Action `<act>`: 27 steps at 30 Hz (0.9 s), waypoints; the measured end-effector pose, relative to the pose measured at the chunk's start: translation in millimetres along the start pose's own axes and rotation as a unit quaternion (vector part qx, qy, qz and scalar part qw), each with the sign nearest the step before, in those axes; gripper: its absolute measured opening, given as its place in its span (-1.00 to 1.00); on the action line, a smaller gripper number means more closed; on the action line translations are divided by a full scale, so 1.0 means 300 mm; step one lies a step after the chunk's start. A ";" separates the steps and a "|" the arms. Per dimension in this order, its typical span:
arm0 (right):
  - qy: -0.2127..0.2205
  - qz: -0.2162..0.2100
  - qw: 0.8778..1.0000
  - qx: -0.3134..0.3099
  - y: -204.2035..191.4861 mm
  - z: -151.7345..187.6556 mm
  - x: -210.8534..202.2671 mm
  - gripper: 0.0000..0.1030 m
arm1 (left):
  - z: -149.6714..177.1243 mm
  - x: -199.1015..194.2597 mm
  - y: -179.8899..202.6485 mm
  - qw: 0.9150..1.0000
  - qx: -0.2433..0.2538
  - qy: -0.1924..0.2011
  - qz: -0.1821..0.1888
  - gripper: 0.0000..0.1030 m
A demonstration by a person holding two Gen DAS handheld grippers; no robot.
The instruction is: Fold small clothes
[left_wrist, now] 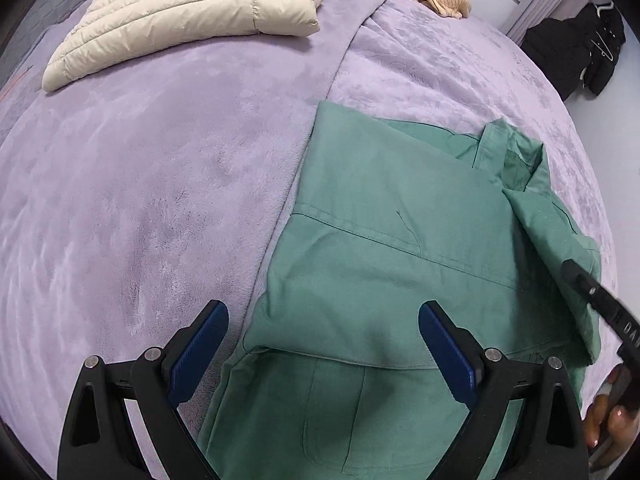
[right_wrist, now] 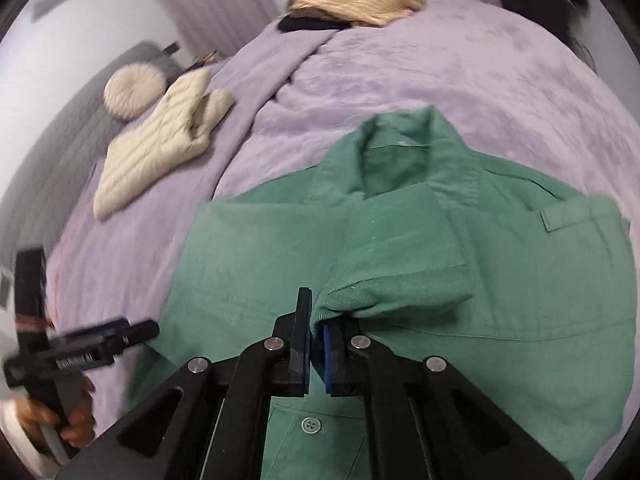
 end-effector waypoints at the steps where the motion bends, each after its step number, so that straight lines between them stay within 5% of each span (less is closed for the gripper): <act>1: -0.022 0.004 0.999 -0.030 -0.040 0.023 0.039 -0.90 | -0.005 0.004 -0.007 1.000 -0.003 -0.002 0.003 0.88; 5: -0.111 0.074 0.983 -0.124 -0.117 0.147 0.173 -0.50 | -0.012 0.036 0.006 0.999 0.001 -0.021 0.026 0.88; 8: -0.116 0.040 0.987 -0.102 -0.118 0.214 0.118 -0.01 | -0.007 0.042 0.046 0.998 0.009 -0.029 0.049 0.88; 13: -0.089 -0.010 0.994 0.068 0.055 0.289 -0.054 0.00 | 0.004 0.026 0.201 0.993 0.049 -0.032 0.103 0.88; 18: -0.011 -0.085 0.959 0.271 0.280 0.261 -0.114 0.00 | 0.002 0.041 0.345 0.992 0.089 -0.018 0.091 0.88; 22: 0.003 -0.134 0.939 0.317 0.302 0.206 -0.016 -0.07 | -0.019 0.063 0.309 0.993 0.031 -0.034 0.105 0.88; 23: 0.008 -0.141 0.935 0.324 0.292 0.192 0.010 -0.56 | -0.021 0.061 0.291 0.994 0.027 -0.032 0.103 0.88; 24: 0.014 -0.140 0.935 0.326 0.281 0.166 0.031 -0.76 | -0.026 0.057 0.271 0.994 0.026 -0.030 0.100 0.88; 27: 0.024 -0.117 0.966 0.229 0.164 0.069 0.045 -0.76 | -0.047 0.040 0.197 0.995 0.026 -0.024 0.096 0.88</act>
Point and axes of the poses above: each gripper's, at about its wrist camera, not at the fingertips, and x roughly the way its jaws point, y to its right, z to its underside, the point moved 5 cm from there along x, roughly the way its jaws point, and after that the axes turned 8 degrees about -z, right-handed, at the moved point
